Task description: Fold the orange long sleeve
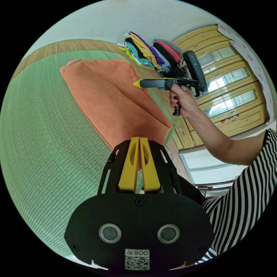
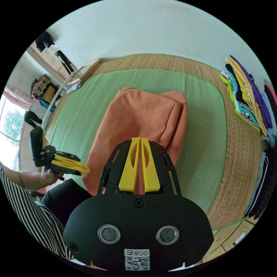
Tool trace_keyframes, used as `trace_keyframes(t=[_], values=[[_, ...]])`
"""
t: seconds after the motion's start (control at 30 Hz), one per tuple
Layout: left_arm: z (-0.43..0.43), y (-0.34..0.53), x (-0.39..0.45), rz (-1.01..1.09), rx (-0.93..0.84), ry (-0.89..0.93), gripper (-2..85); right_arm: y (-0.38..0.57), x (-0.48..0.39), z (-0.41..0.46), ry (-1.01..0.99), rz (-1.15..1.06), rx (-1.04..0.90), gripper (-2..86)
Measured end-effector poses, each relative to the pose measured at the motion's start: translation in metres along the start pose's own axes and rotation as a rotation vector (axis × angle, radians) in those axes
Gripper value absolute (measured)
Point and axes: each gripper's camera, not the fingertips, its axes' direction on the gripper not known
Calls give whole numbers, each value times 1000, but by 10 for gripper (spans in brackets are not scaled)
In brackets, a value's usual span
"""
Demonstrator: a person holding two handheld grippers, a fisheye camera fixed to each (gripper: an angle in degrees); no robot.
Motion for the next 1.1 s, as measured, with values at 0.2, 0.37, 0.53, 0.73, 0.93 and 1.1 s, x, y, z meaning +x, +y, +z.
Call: trace_keyframes(t=[0.2, 0.37, 0.53, 0.73, 0.93, 1.1], values=[[11, 21, -46, -73, -36, -12, 7, 99, -18, -3, -169, -21, -37, 1], [14, 31, -98, -177, 24, 126, 37, 140, 29, 56, -289, 125, -95, 2], [27, 39, -158, -344, 58, 335, 120, 160, 52, 43, -229, 115, -85, 8], [62, 41, -223, -484, 82, 518, 167, 247, 156, 6, -346, 346, 73, 73], [86, 26, -264, -508, 77, 595, 177, 330, 264, 24, -496, 574, 140, 119], [95, 13, -290, -504, 64, 601, 183, 348, 300, 69, -607, 591, 78, 134]])
